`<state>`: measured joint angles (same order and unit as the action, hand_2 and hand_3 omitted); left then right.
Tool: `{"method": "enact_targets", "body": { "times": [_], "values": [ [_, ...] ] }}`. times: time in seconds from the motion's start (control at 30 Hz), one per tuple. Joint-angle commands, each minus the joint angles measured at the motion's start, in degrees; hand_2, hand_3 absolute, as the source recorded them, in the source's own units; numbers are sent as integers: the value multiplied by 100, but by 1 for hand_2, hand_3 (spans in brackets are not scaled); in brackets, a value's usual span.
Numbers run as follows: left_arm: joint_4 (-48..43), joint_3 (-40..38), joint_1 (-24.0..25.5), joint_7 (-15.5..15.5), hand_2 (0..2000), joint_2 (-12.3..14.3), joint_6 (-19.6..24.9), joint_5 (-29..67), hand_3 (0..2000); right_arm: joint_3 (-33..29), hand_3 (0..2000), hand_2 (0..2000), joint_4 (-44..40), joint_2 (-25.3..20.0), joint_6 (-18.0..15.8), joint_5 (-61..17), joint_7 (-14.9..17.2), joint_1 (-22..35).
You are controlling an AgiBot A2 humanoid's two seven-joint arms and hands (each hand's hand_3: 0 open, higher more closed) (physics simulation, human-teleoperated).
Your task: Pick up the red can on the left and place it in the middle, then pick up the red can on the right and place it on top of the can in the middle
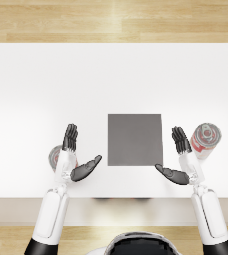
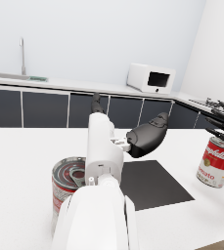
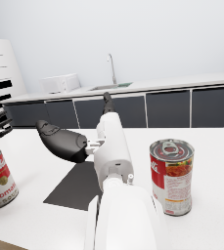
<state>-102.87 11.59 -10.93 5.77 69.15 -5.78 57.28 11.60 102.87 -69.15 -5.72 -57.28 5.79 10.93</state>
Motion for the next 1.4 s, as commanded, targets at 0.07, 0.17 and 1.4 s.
{"method": "enact_targets", "body": {
  "times": [0.07,0.17,1.4],
  "values": [
    [0,0,0,0,0,0,0,0,0,0,0,0,0,0,0,0,0,0],
    [0,0,0,0,0,0,0,0,0,0,0,0,0,0,0,0,0,0],
    [-450,-1800,1471,-576,0,297,578,2164,0,-1755,0,0,-245,-246,571,-2422,-578,-177]
  ]
}}
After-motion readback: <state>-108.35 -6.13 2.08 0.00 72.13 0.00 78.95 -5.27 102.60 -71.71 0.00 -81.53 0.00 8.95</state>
